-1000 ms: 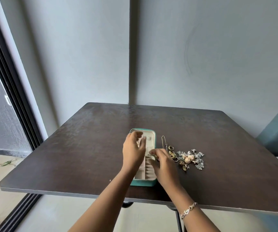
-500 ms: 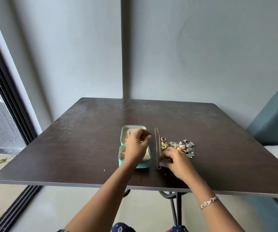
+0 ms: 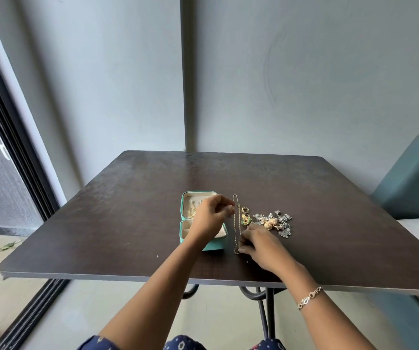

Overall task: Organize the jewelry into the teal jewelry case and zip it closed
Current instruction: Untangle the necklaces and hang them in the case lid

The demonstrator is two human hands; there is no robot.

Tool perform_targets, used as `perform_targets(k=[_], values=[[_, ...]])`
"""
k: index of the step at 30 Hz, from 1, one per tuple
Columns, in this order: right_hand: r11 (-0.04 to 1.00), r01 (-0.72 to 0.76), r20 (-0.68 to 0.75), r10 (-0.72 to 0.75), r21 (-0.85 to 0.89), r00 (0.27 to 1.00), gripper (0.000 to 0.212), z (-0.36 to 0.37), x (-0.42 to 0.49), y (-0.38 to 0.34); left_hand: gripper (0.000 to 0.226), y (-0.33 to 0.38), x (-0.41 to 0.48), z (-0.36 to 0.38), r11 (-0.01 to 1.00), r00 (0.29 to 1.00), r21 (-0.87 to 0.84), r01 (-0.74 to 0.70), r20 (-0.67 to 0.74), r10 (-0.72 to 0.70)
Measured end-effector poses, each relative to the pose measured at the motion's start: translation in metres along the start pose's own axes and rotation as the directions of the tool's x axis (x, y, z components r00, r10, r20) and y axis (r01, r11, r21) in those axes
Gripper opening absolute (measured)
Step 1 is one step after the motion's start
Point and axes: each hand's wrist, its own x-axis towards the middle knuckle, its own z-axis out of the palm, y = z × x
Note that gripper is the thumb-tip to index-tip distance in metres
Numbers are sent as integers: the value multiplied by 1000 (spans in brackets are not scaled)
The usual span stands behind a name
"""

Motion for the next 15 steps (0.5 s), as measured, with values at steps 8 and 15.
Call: perform_targets(k=[8,15], values=[[995,49,28,-47,-88,999,9,3,-1,-1,12,11,8,-3,1000,1000,-24,5,-25,-5],[992,-4,14,2,124,1000,13,-13,10,4,18,19,8,-7,998,1000,-55,11,-16,-12]])
